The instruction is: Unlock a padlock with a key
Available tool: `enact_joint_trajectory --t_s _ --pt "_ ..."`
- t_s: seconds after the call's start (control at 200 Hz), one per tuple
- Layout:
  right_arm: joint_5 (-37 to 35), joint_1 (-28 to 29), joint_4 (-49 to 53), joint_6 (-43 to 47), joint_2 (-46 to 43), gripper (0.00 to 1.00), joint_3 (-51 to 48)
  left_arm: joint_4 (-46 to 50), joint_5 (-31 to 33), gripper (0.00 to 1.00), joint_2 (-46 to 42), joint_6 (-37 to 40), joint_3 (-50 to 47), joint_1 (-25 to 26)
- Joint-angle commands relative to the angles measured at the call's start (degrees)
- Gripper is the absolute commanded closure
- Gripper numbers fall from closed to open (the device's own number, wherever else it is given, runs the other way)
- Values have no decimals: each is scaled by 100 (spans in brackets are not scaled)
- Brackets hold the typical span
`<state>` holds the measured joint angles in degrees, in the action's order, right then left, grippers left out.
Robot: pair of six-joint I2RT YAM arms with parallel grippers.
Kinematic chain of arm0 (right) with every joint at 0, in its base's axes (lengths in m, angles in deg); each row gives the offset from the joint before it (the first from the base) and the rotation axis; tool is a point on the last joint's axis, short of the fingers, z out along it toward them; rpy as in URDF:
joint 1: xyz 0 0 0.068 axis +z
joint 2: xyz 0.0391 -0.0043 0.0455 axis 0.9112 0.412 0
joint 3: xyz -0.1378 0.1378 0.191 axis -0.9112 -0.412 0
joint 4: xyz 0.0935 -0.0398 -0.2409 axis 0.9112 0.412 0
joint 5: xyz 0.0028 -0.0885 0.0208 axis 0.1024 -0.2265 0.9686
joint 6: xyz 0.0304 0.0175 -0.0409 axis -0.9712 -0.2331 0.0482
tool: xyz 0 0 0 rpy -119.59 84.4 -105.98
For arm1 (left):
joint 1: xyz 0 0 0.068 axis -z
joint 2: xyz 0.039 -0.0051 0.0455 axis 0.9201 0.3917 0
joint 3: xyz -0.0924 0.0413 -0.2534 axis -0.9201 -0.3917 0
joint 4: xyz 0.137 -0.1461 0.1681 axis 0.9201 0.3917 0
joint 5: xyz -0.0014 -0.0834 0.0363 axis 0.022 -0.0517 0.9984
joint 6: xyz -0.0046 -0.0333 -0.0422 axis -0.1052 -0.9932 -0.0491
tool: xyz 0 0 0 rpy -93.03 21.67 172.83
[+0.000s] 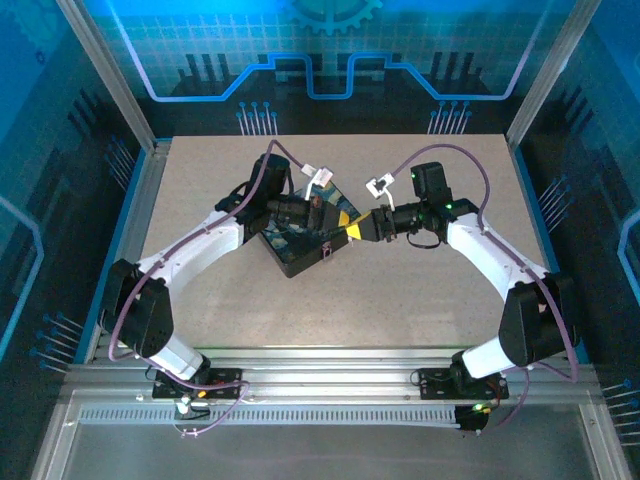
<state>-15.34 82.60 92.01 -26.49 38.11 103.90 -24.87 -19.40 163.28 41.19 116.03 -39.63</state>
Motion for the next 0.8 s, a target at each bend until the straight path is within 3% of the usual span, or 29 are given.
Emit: enact_joint_trajectory --t_s 0.0,0.18,0.3,0.4,0.47,0.79 --pt "120 66 -268 -137 19 82 -26 -245 -210 100 -205 -37 -92 -42" --pt "175 88 -627 -456 11 97 -120 -285 -172 100 -242 -40 -144 -49" --pt "87 125 -776 -560 -50 100 -201 -271 -55 94 -247 -64 -188 -68" --pt "-120 126 -498 -332 -73 100 -201 -238 62 66 -298 -107 -217 -142" --pt "-228 125 2 51 -13 100 -76 -226 74 54 -348 -120 -251 -218" --pt "-1012 396 1227 934 326 100 588 564 -225 54 -490 393 -182 -272"
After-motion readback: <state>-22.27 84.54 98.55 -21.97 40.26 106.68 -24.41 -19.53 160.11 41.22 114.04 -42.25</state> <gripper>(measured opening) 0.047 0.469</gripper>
